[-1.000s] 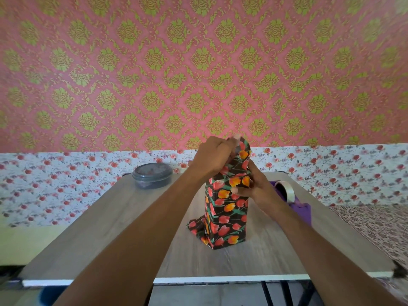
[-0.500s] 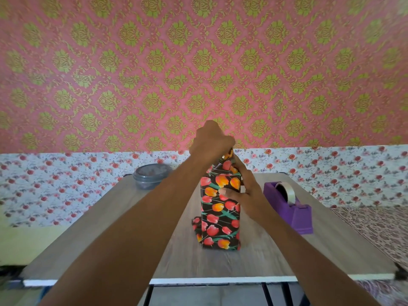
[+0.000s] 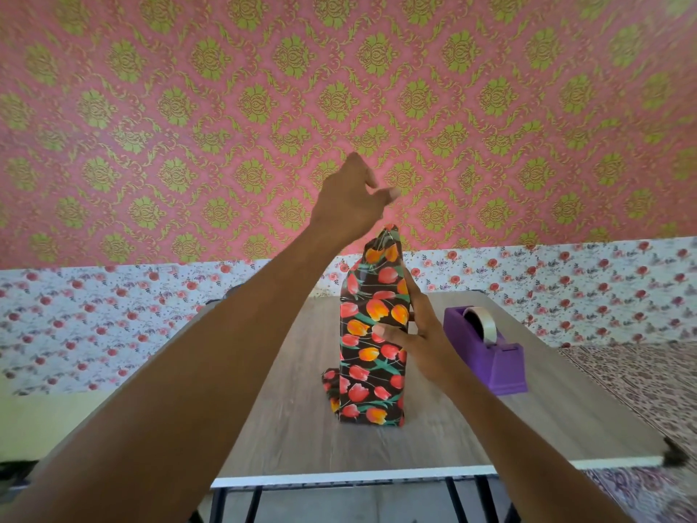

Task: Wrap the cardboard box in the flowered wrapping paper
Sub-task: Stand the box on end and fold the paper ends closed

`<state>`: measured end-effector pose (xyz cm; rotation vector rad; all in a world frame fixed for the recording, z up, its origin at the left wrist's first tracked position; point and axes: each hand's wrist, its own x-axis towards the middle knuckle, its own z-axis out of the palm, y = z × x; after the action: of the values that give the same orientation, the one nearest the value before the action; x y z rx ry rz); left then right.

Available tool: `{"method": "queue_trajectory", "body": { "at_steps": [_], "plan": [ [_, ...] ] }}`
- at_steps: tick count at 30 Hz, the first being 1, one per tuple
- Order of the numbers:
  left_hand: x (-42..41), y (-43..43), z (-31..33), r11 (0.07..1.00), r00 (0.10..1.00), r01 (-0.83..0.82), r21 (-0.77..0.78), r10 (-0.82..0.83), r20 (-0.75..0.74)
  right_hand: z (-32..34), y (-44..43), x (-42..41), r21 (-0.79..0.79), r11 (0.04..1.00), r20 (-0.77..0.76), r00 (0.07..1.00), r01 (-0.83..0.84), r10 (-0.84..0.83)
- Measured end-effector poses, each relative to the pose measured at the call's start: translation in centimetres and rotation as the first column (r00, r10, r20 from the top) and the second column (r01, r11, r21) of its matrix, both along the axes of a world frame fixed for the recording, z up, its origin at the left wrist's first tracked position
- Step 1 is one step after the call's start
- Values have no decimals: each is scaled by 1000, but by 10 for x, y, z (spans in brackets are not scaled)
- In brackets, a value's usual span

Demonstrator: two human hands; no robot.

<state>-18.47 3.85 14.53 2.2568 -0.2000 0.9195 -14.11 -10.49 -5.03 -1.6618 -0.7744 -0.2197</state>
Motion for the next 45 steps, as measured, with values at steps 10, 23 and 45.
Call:
{"method": "queue_trajectory", "body": {
  "at_steps": [10,23,45],
  "plan": [
    [-15,4,-33,975,844,223,16,-185,-504,5,-2,-3,-35,999,-5,1000,-14,14],
    [-19,13,-51,928,821,331,-170,-372,-433,6,-3,-4,-10,999,-7,999,-35,35],
    [-14,26,-60,916,891,360,-178,-394,-225,4,-3,-4,5,998,-36,998,-58,58]
  ]
}}
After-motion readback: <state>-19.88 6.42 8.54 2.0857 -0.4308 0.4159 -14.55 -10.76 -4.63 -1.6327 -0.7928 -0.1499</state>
